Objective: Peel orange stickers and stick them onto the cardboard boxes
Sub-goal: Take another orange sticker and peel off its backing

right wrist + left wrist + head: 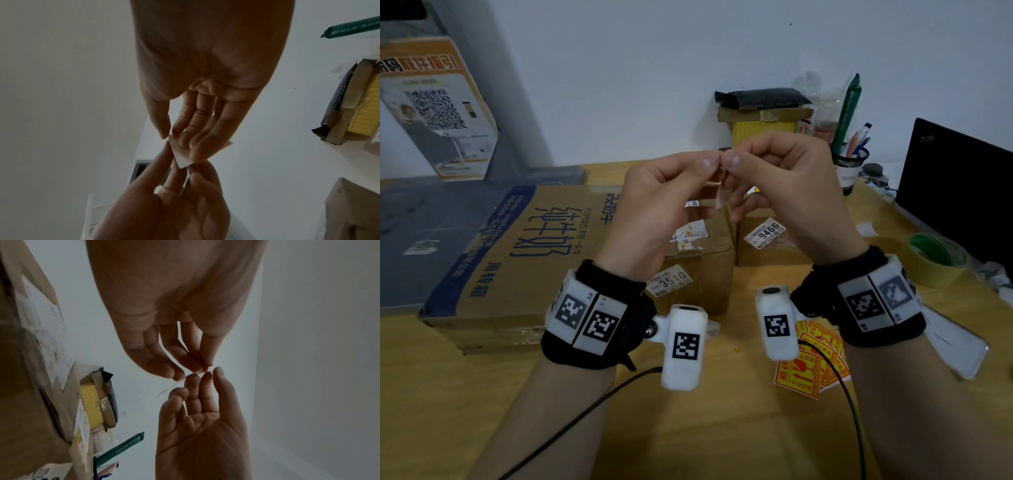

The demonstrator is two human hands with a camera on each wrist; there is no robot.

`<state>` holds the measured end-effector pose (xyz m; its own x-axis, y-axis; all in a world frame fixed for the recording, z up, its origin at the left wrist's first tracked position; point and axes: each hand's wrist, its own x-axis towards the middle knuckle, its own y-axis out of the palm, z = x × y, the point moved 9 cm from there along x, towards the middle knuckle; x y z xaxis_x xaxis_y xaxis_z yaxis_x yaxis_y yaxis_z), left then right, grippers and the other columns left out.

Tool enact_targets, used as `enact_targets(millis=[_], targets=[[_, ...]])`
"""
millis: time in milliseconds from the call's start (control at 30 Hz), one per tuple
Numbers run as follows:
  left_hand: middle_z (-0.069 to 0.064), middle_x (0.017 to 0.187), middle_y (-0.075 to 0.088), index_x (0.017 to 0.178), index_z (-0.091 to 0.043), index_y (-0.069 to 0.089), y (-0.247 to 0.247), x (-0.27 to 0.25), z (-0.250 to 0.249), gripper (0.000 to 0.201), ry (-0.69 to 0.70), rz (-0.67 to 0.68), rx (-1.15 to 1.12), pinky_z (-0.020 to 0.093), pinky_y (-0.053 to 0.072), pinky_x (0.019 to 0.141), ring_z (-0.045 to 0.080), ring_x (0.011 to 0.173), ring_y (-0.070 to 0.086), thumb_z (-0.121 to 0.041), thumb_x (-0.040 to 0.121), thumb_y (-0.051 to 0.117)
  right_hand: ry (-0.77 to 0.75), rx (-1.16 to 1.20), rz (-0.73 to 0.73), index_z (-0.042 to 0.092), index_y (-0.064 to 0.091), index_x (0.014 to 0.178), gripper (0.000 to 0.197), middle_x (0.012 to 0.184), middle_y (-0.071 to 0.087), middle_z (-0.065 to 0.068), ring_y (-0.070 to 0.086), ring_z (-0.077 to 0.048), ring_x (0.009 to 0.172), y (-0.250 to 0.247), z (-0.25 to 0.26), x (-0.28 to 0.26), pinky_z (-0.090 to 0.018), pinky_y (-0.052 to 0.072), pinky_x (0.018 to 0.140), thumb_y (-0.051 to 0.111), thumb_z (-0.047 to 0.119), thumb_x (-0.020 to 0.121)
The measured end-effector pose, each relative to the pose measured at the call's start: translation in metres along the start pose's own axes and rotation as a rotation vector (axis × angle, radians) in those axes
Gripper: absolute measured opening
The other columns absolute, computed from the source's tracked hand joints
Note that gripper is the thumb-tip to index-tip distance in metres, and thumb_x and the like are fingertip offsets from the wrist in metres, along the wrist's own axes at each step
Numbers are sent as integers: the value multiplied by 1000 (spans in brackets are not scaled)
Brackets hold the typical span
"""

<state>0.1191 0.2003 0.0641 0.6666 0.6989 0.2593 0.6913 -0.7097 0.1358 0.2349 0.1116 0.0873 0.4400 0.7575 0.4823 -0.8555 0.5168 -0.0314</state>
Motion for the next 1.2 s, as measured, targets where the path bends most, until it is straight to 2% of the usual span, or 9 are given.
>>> enact_targets(millis=[233, 433, 667, 800, 1033, 1200], targets=[[11, 98, 76, 108, -9, 76, -1, 0, -1, 19, 5, -4, 10, 30, 57, 70, 19, 85, 70, -17, 99, 60, 5, 28, 19, 4, 72, 89, 6, 72, 73, -14, 66, -29, 58, 1, -2, 1, -35, 58, 52, 71, 6, 94], [9, 96, 76, 108, -8, 75, -1, 0, -1, 18, 13, -7, 17, 32, 57, 72, 18, 85, 70, -14, 98, 62, 6, 47, 23, 5, 73, 89, 6, 71, 73, -10, 67, -27, 59, 3, -1, 0, -36, 60, 52, 72, 9, 94], [10, 96, 76, 111, -4, 73, -1, 0, -2, 20, 14, -4, 15, 28, 59, 70, 18, 84, 71, -13, 97, 62, 6, 36, 29, 4, 72, 89, 7, 72, 74, -13, 69, -27, 60, 2, -1, 1, -36, 61, 53, 69, 5, 95], [10, 96, 75, 109, -6, 74, -1, 1, -1, 18, 16, -8, 25, 31, 57, 73, 18, 85, 70, -13, 97, 63, 11, 30, 22, 5, 73, 88, 8, 71, 74, -12, 69, -25, 60, 1, -1, 1, -37, 61, 53, 69, 4, 95], [8, 94, 75, 110, -6, 74, -1, 1, -1, 19, 11, -9, 35, 30, 58, 73, 16, 84, 70, -13, 97, 63, 1, 23, 19, 5, 74, 88, 9, 73, 74, -14, 70, -30, 62, 0, -1, 1, -36, 60, 54, 68, 4, 95], [6, 92, 76, 107, -8, 74, 0, 1, -1, 16, 26, -7, 54, 34, 59, 76, 18, 87, 71, -13, 96, 64, 2, 9, 17, 3, 73, 87, 11, 69, 73, -11, 70, -26, 61, 0, -1, 1, -34, 60, 50, 66, 1, 95]])
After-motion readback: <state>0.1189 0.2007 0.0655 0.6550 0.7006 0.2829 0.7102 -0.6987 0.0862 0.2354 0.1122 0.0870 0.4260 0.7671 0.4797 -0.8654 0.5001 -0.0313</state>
